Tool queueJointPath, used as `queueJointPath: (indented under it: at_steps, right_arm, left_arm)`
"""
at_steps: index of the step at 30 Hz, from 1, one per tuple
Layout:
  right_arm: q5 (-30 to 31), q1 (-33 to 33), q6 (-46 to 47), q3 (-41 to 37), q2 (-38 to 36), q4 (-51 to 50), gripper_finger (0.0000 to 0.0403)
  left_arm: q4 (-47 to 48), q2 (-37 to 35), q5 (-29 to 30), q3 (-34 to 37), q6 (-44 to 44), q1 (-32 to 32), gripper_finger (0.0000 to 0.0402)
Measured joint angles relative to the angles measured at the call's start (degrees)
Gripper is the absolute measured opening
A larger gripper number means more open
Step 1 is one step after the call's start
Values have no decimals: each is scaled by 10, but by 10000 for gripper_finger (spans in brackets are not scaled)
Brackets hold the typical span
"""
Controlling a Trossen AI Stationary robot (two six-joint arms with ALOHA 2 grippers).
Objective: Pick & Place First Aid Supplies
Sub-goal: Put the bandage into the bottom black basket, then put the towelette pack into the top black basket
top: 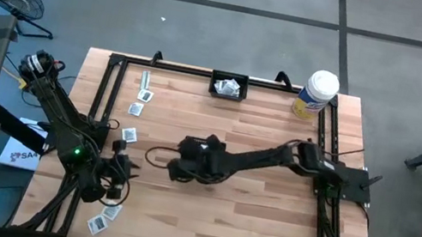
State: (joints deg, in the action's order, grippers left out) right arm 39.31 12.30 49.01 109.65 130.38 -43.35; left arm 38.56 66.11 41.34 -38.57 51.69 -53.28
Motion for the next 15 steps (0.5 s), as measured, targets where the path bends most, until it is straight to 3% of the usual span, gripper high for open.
queueJointPath:
  at_steps: [5,15]
  right_arm:
    - [-37,-9,3,1,2,-8,13]
    - [-42,-6,34,1,-2,-29,80]
  left_arm:
    - [1,0,-21,0,10,0,113]
    - [8,0,-20,0,11,0,113]
